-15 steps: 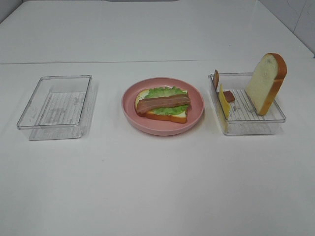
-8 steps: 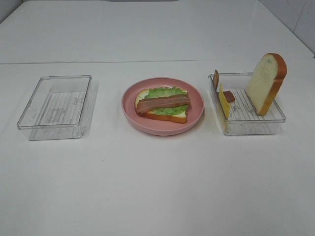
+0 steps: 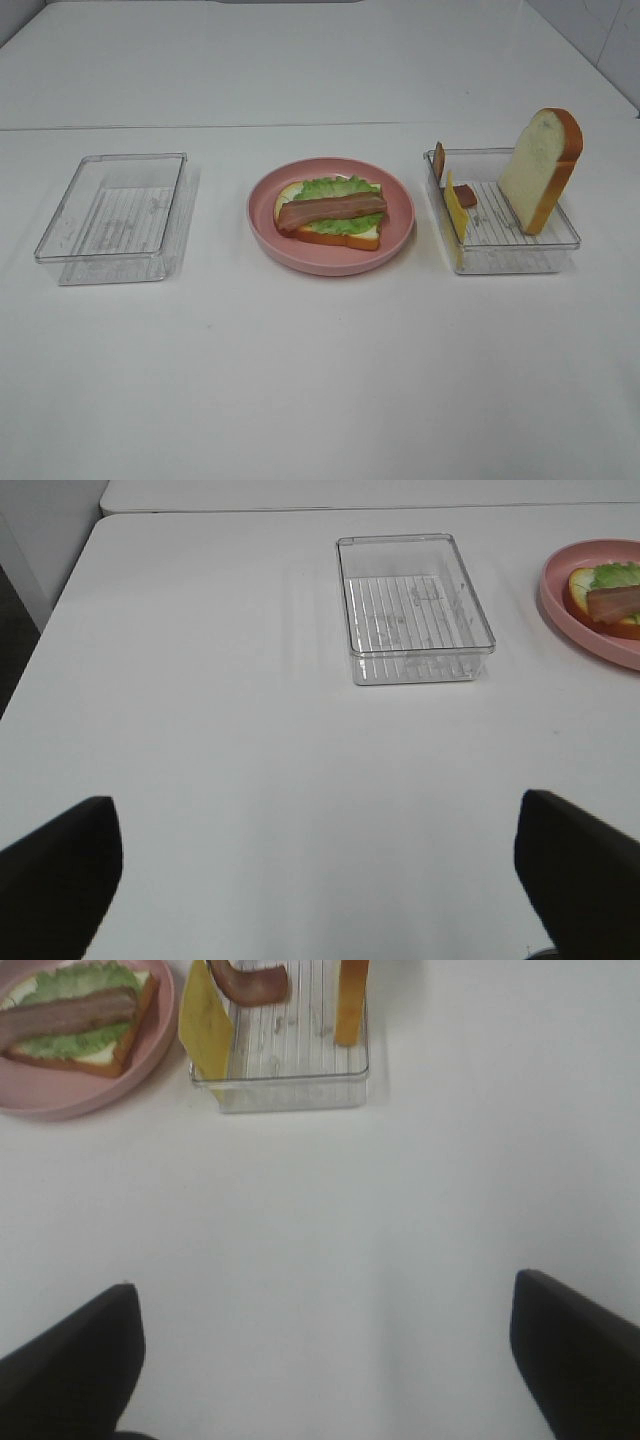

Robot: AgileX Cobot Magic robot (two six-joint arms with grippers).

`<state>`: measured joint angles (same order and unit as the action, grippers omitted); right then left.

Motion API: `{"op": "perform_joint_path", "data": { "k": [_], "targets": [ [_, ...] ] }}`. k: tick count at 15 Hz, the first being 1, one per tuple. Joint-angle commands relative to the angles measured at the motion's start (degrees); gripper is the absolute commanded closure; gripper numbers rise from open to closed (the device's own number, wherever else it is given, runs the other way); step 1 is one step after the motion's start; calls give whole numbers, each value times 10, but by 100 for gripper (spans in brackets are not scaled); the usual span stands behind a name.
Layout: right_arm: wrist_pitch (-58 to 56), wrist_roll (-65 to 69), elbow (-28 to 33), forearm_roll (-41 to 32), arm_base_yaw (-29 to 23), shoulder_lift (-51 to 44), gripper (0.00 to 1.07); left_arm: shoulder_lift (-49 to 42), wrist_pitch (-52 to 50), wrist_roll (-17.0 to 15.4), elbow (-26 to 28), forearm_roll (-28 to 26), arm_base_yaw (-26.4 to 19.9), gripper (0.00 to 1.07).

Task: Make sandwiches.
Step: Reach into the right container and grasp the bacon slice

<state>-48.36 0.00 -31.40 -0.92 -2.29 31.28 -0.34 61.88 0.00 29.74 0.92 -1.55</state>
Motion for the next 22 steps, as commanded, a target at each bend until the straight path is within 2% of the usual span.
{"op": "perform_joint_path", "data": {
  "k": [1,4,5,7,8,11,15,17,18,19,22],
  "targets": [
    [14,-33,-37,-6,2,112,11,-9,-6,0,-2,0,-2,4],
    [13,-37,-96,-21,2,213,11,-9,-6,0,-2,0,-2,4],
    [11,-37,-141,-25,2,273,11,-9,-6,0,-2,0,-2,4],
    [6,-37,-182,-30,2,332,11,-9,-6,0,-2,0,-2,4],
    [2,-43,-234,-35,2,392,11,-9,-6,0,-2,0,-2,4],
    [-9,-47,-286,-35,2,442,11,-9,-6,0,-2,0,-2,4],
    [-77,-47,-426,-38,1,539,11,-9,-6,0,-2,0,-2,4],
    [-96,-47,-462,-50,1,563,11,-9,-6,0,-2,0,-2,4],
    [-100,-47,-473,-51,-7,571,11,-9,-6,0,-2,0,-2,4],
    [-103,-46,-506,-23,-53,598,11,-9,-6,0,-2,0,-2,4],
    [-105,-26,-555,5,-105,644,11,-9,-6,0,-2,0,-2,4]
  ]
}}
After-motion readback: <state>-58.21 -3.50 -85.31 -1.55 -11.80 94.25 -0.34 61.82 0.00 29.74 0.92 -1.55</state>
